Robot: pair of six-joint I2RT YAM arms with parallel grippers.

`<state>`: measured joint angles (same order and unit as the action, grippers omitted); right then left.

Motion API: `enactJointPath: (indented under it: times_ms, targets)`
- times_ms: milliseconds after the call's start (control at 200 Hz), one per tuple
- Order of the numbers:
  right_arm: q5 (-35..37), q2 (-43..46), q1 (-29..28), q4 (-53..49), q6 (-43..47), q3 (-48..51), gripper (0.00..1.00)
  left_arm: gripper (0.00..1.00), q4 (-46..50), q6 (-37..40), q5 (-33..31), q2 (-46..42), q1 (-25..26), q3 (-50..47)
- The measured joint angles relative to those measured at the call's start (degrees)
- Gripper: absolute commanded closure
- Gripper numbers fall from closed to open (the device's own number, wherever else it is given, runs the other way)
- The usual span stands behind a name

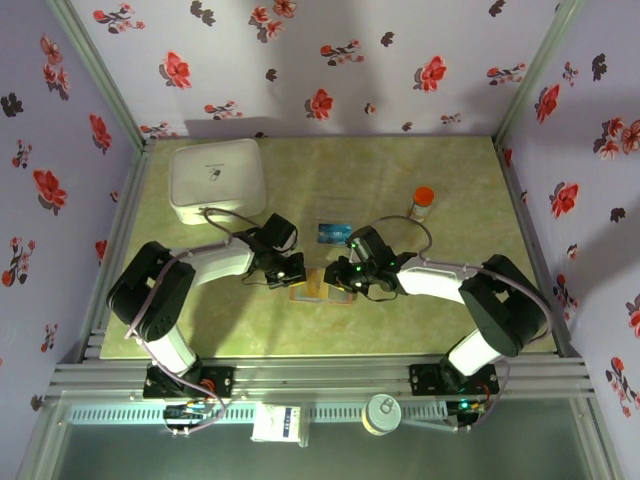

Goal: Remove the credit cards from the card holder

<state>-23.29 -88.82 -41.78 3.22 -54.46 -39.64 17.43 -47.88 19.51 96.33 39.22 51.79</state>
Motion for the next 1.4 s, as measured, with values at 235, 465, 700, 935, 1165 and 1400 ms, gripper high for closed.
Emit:
enactJointPath:
  times_ms: [235, 465, 700, 935, 1165, 1400]
  targets:
    - [0.63, -0.07, 0.17, -0.31, 0.0, 0.0, 0.74, 0.99, 0.15, -0.44, 0.02, -0.2, 1.2, 0.07]
    - [0.59, -0.96, 0.15, 0.04, -0.02, 0.04, 0.74, 0.99, -0.22, -1.03, 0.17, -0.15, 1.66, 0.11]
    - [0.39, -3.3, 0.17, 1.31, -0.17, 0.04, 0.74, 0.99, -0.76, -1.07, 0.24, 0.46, 1.66, 0.11]
    - [-0.76, -4.57, 0.17, 4.55, -0.9, 0.37, 0.77, 1.0, -0.72, -1.05, 0.46, 0.76, 1.66, 0.26]
    - [-2.03, -4.74, 0.17, 8.04, -2.01, 1.2, 0.81, 1.0, -0.72, -1.05, 0.61, 0.9, 1.66, 0.35]
    - [-2.49, -4.74, 0.55, 10.34, -3.08, 2.25, 0.88, 1.0, -0.63, -1.05, 0.61, 1.05, 1.66, 0.55]
